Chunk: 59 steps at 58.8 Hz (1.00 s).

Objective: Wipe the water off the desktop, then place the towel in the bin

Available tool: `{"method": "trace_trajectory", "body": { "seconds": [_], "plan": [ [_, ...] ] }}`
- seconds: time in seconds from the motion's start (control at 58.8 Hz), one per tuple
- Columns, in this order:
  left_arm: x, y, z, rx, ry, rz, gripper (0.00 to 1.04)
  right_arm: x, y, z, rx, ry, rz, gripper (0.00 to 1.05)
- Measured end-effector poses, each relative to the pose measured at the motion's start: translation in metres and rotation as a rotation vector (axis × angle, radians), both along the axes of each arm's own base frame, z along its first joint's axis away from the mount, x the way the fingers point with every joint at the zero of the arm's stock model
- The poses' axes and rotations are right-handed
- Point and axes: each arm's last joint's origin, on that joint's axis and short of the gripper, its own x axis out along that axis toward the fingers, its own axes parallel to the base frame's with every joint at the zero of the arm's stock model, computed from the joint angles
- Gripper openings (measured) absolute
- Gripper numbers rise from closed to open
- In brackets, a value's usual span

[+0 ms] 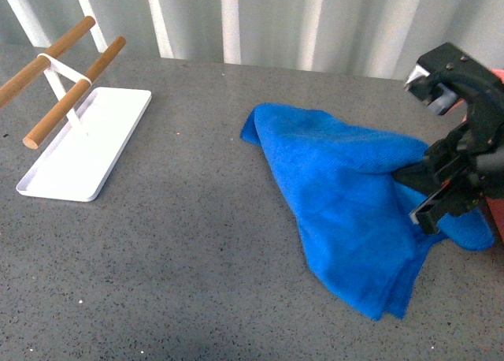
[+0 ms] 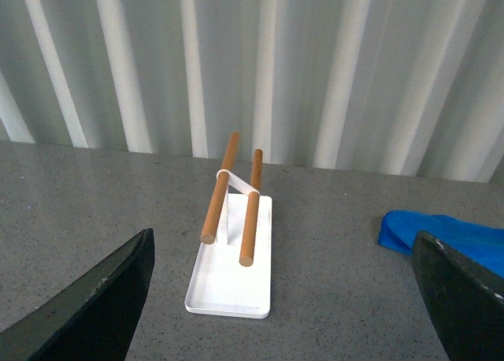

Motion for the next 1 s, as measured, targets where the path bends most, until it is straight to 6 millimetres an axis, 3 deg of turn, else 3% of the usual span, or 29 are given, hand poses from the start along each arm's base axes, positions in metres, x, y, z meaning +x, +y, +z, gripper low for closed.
{"method": "trace_trajectory", "body": {
  "seconds": [0.119,0.34,0.459,0.578,0.8,1.004],
  "plan": [
    [0.000,0.000,0.000,0.000,0.000,0.000,0.98,0.011,-0.004,0.026,-0.008,-0.063,-0.023,0.03],
    [0.000,0.000,0.000,0.000,0.000,0.000,0.98,0.039,-0.016,0.114,0.020,-0.278,-0.088,0.03],
    [0.000,0.000,0.000,0.000,0.000,0.000,0.98,0.047,-0.039,0.160,0.044,-0.374,-0.170,0.03],
    [0.000,0.000,0.000,0.000,0.000,0.000,0.98,0.037,-0.082,0.205,0.057,-0.467,-0.293,0.03],
    [0.000,0.000,0.000,0.000,0.000,0.000,0.98,0.001,-0.138,0.232,0.091,-0.519,-0.412,0.03],
    [0.000,0.000,0.000,0.000,0.000,0.000,0.98,-0.024,-0.177,0.204,0.107,-0.452,-0.507,0.03]
  ]
}}
